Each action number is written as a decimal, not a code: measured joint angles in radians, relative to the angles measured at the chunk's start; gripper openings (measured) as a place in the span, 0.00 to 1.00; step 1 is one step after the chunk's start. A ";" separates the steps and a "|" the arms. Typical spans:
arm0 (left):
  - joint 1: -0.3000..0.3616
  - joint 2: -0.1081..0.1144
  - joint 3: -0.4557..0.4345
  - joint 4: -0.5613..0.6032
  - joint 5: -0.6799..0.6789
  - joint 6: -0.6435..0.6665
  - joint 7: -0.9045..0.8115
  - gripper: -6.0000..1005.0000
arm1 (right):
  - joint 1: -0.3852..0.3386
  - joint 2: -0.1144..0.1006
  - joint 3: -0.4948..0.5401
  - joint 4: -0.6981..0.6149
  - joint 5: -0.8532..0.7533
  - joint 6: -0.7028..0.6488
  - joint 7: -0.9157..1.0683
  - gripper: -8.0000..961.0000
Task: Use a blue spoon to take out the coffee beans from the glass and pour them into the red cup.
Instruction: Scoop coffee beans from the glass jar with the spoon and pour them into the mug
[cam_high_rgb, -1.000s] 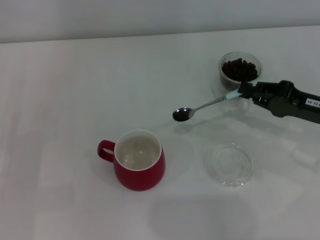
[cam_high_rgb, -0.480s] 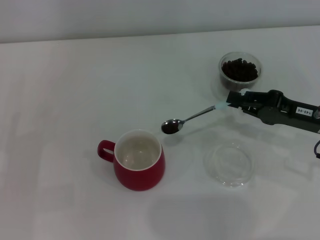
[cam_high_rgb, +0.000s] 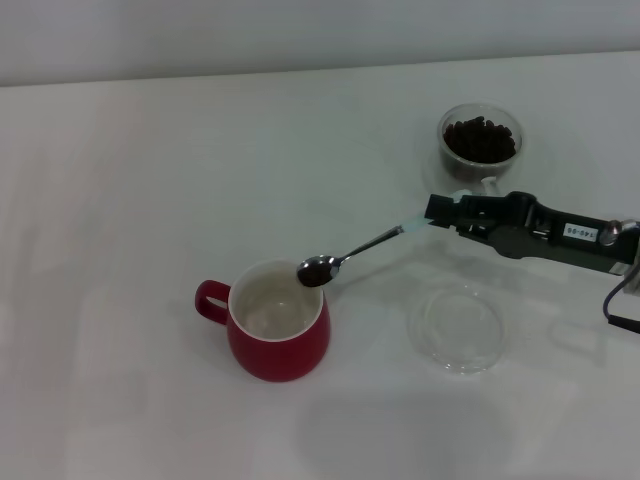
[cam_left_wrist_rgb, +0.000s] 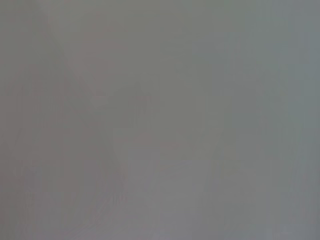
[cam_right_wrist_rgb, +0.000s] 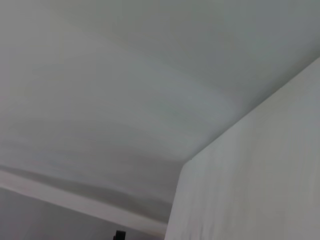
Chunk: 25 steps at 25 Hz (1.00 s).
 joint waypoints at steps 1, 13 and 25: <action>0.001 0.000 0.001 0.000 0.000 0.000 0.000 0.72 | 0.000 0.003 0.001 -0.003 -0.006 0.002 0.001 0.18; 0.005 0.000 0.000 0.000 0.000 0.000 0.000 0.72 | 0.006 0.033 0.004 -0.050 -0.058 0.044 0.004 0.18; -0.004 -0.002 0.000 0.000 0.000 -0.014 0.004 0.72 | 0.012 0.045 0.013 -0.068 -0.092 0.050 -0.061 0.18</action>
